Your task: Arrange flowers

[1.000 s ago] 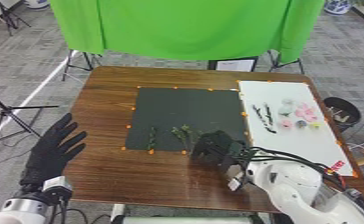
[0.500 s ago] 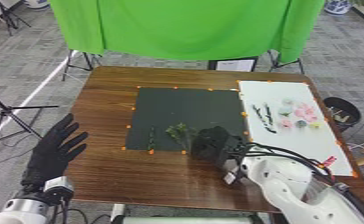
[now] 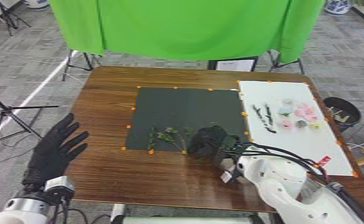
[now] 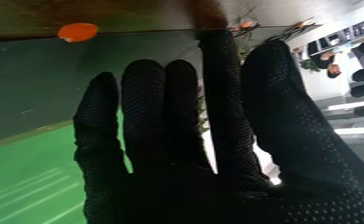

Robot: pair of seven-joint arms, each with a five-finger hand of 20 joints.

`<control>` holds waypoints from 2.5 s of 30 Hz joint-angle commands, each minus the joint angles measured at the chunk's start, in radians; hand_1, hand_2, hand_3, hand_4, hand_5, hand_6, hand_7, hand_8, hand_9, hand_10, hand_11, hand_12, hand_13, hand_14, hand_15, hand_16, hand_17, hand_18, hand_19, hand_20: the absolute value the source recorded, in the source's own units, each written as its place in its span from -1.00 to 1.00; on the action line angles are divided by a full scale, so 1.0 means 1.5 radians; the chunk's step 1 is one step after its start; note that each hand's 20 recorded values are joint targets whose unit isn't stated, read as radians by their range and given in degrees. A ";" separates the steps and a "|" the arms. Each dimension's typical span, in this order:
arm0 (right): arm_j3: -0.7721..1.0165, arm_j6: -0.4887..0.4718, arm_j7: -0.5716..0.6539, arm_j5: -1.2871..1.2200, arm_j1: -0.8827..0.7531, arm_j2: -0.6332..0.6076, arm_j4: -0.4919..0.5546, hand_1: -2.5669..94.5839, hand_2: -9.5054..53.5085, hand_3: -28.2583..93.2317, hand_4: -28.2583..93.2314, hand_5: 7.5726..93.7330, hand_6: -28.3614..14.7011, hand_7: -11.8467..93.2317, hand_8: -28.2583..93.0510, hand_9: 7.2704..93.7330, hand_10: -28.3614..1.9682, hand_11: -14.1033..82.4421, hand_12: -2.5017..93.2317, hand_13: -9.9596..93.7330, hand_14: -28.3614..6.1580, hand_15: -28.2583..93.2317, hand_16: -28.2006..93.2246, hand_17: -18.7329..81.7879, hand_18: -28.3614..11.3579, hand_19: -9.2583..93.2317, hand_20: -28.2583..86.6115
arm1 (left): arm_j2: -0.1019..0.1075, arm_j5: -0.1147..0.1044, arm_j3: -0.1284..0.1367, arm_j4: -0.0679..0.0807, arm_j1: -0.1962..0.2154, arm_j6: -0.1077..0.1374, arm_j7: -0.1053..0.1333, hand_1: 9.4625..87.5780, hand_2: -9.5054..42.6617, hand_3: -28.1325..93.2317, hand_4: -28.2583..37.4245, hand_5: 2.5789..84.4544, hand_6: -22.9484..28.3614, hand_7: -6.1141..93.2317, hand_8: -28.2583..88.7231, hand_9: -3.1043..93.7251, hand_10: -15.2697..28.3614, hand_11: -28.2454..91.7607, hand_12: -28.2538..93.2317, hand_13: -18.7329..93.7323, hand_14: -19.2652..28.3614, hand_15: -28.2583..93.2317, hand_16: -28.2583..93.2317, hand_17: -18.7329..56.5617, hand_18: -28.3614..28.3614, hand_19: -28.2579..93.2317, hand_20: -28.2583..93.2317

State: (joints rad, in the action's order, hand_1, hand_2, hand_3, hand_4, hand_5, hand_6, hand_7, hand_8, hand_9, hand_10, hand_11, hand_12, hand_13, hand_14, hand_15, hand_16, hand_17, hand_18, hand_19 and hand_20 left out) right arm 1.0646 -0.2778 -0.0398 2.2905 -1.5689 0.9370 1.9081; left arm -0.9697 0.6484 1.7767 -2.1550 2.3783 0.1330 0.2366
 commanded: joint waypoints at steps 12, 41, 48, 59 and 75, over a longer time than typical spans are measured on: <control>0.043 0.069 0.010 -0.108 -0.008 -0.001 0.057 -0.65 -0.26 1.00 -0.49 -0.01 0.31 0.01 -0.81 -0.24 -0.08 0.58 0.15 -0.04 -0.18 0.81 -0.02 -0.38 -0.72 0.50 0.44 | -0.009 0.000 0.000 -0.002 0.008 -0.002 -0.003 -0.61 -0.76 0.61 -0.90 -0.50 -0.01 -0.51 -0.68 -0.57 0.16 -0.28 -0.21 -0.36 0.43 -0.10 -0.49 -0.83 0.81 0.08 -0.37; -0.151 0.018 0.002 0.091 0.164 0.069 -0.062 -0.81 -0.06 1.00 -0.59 0.08 0.39 -0.17 -0.80 -0.56 -0.27 0.48 0.06 -0.36 -0.26 0.82 -0.07 -0.50 -0.73 0.46 0.46 | -0.003 0.000 -0.006 0.001 0.006 -0.003 -0.006 -0.61 -0.76 0.61 -0.90 -0.50 0.00 -0.52 -0.68 -0.57 0.17 -0.28 -0.21 -0.36 0.44 -0.09 -0.50 -0.83 0.81 0.08 -0.37; -0.177 0.031 0.015 0.111 0.189 0.077 -0.091 -0.85 -0.01 1.00 -0.61 0.12 0.34 -0.21 -0.78 -0.62 -0.26 0.35 -0.03 -0.47 -0.28 0.82 -0.08 -0.54 -0.71 0.47 0.48 | -0.004 0.001 -0.013 0.005 -0.004 -0.001 -0.006 -0.60 -0.75 0.61 -0.90 -0.50 0.00 -0.52 -0.68 -0.57 0.17 -0.28 -0.21 -0.36 0.44 -0.09 -0.50 -0.83 0.80 0.08 -0.37; -0.191 0.050 0.041 0.127 0.207 0.088 -0.113 -0.88 0.03 1.00 -0.62 0.13 0.29 -0.23 -0.77 -0.61 -0.18 0.17 -0.15 -0.53 -0.25 0.74 -0.13 -0.60 -0.70 0.44 0.48 | -0.004 0.003 -0.014 0.006 -0.002 -0.001 -0.005 -0.60 -0.74 0.61 -0.90 -0.50 0.00 -0.52 -0.68 -0.57 0.17 -0.28 -0.21 -0.36 0.44 -0.10 -0.50 -0.83 0.80 0.08 -0.37; -0.151 0.074 0.035 0.062 0.176 0.074 -0.075 -0.87 -0.03 1.00 -0.63 0.15 0.28 -0.24 -0.75 -0.53 -0.22 0.16 -0.16 -0.48 -0.25 0.74 -0.15 -0.58 -0.71 0.45 0.48 | -0.006 0.005 -0.015 0.007 -0.005 0.000 -0.010 -0.60 -0.74 0.61 -0.90 -0.50 0.00 -0.52 -0.68 -0.57 0.17 -0.29 -0.21 -0.36 0.44 -0.09 -0.50 -0.83 0.80 0.08 -0.37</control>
State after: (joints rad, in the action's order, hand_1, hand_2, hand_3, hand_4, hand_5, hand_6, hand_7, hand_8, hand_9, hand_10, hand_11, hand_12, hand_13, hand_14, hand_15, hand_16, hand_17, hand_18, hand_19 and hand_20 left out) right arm 0.7973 -0.1866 0.0278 2.4360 -1.2738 1.0698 1.7362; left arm -0.9728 0.6507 1.7537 -2.1461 2.3654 0.1333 0.2312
